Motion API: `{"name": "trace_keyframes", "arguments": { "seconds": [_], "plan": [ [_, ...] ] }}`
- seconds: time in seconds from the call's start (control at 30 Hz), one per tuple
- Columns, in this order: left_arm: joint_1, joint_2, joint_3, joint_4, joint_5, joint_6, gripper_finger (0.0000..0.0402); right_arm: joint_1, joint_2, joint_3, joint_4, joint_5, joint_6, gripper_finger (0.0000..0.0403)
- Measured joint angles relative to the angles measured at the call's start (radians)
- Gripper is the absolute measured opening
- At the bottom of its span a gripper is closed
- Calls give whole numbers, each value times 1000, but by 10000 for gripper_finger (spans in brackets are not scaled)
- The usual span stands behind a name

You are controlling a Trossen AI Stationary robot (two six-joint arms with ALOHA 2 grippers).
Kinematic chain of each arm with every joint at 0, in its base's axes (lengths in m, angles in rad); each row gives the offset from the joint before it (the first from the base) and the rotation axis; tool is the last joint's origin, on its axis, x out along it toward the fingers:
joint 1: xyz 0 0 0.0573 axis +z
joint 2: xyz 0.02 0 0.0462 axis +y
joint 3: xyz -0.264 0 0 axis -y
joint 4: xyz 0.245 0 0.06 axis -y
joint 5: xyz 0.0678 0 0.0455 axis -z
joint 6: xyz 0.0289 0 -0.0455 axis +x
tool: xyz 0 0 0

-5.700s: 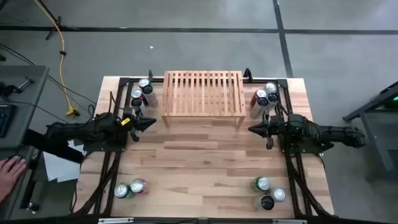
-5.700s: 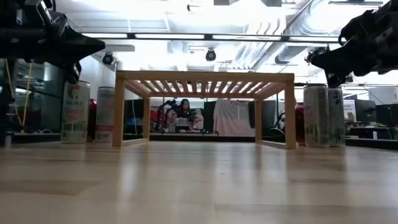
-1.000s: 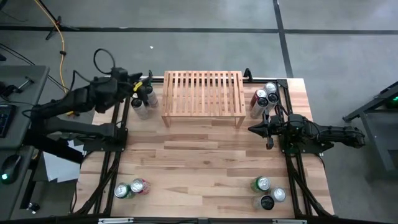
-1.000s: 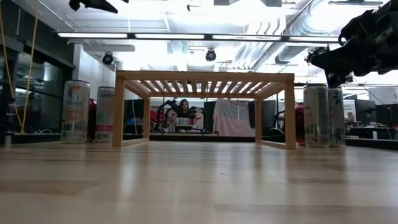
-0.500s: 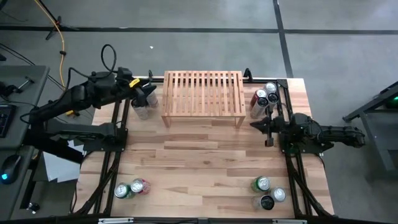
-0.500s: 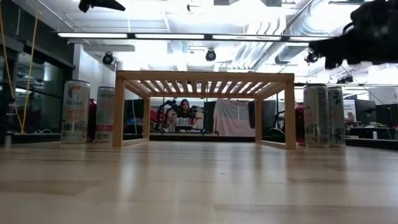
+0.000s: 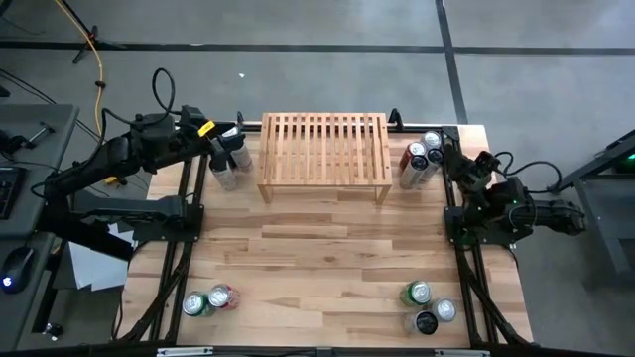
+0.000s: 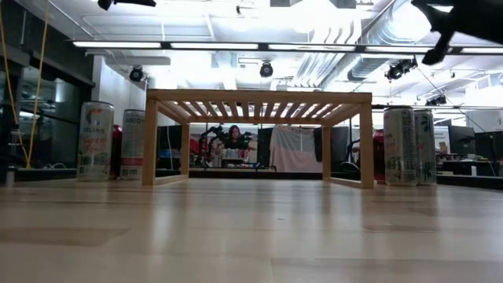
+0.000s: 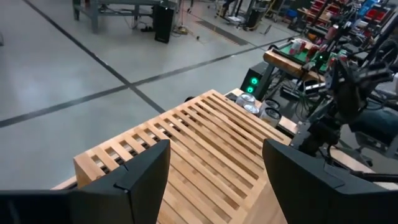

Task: Place canned beverage on shelf
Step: Put the left white yellow soda can on the shelf

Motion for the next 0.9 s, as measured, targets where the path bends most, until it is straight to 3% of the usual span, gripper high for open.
{"name": "trace_keyframes", "arguments": {
  "seconds": [0.1,0.27,0.37,0.5,0.63,0.73,0.9],
  "plan": [
    [0,0,0,5,0,1,248,0,122,100,-10,10,-17,0],
    [0,0,0,58,-1,2,248,0,353,327,-94,-14,-217,0],
    [0,0,0,51,-1,15,248,0,459,463,-185,70,-422,0],
    [-1,0,0,31,3,17,248,-8,541,642,-430,139,-521,0],
    [-1,0,0,6,2,17,248,-28,598,823,-854,188,-418,2],
    [-1,4,0,-35,-68,7,248,-46,641,938,-1154,224,-315,17],
    [36,29,0,-210,-157,-79,249,-74,702,1041,-1434,244,-152,95]
  ]
}}
